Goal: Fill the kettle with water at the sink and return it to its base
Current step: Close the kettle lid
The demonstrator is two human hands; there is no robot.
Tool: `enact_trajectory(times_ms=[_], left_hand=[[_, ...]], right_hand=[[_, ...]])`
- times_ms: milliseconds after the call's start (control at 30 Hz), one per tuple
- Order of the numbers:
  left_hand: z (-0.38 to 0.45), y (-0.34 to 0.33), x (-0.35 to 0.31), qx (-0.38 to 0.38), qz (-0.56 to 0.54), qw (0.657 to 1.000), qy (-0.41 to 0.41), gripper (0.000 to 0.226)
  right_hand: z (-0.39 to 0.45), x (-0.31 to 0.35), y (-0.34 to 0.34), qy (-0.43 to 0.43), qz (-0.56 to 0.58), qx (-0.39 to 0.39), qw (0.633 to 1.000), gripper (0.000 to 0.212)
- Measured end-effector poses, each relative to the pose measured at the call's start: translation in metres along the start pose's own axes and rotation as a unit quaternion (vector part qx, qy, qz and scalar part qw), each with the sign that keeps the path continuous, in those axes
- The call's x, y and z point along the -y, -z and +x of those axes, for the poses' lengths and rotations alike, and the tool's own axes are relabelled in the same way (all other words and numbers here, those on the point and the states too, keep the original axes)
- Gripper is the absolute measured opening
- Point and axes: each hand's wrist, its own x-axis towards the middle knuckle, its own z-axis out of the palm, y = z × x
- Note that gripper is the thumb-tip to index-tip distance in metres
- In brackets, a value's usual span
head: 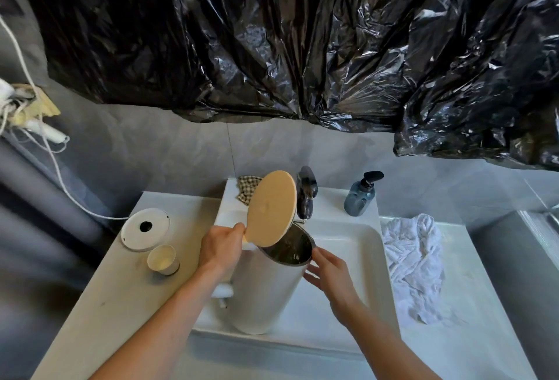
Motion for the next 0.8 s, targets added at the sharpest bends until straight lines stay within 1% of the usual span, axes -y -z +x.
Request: enact_trajectory(times_ms=[100,200,300,333,400,433,567,667,700,733,767,800], left_hand=[[-0.006,0.015,0.017,-0.019,-0.028,0.999,-0.022,0.045],[-0.016,0.028,0.030,-0.017,-0.056,0.997,-0.049,0.046],[-0.024,0.036,0.037,-0.006,-0.142,0.990,-0.013,0.061],[-0.027,0.037,0.040,0.000,-0.141,0.990,-0.008,0.059],[-0.034,0.035,0.042,0.014,-0.136,0.990,-0.011,0.044],[-0.038,0.033,0.041,0.023,-0.146,0.989,-0.014,0.044],[-0.037,0.026,0.047,0.043,-0.137,0.989,-0.026,0.057],[-0.027,0.027,0.055,0.047,-0.141,0.989,-0.016,0.060],[-0.025,0.027,0.057,0.049,-0.140,0.989,-0.017,0.061],[-0.023,0.027,0.058,0.053,-0.142,0.988,-0.017,0.062],[-0.023,0.027,0.059,0.057,-0.141,0.988,-0.018,0.064],[-0.023,0.027,0.060,0.059,-0.138,0.989,-0.019,0.064]], right_hand=[[-0.009,0.001,-0.012,0.010,0.015,0.018,1.000,0.025],[-0.018,0.000,-0.022,0.033,0.022,0.035,0.999,0.023],[-0.025,-0.003,-0.028,0.053,0.030,0.037,0.997,0.024],[-0.026,-0.005,-0.029,0.057,0.031,0.035,0.997,0.024],[-0.030,-0.008,-0.029,0.060,0.033,0.030,0.997,0.024],[-0.032,-0.010,-0.028,0.058,0.035,0.026,0.997,0.025],[-0.038,-0.008,-0.023,0.046,0.036,0.010,0.998,0.032],[-0.042,-0.004,-0.019,0.042,0.027,0.018,0.999,0.035],[-0.042,-0.003,-0.018,0.046,0.017,0.028,0.998,0.039],[-0.042,-0.003,-0.018,0.052,0.012,0.037,0.998,0.054],[-0.040,-0.004,-0.017,0.053,0.013,0.039,0.998,0.077],[-0.040,-0.004,-0.018,0.054,0.016,0.041,0.998,0.095]])
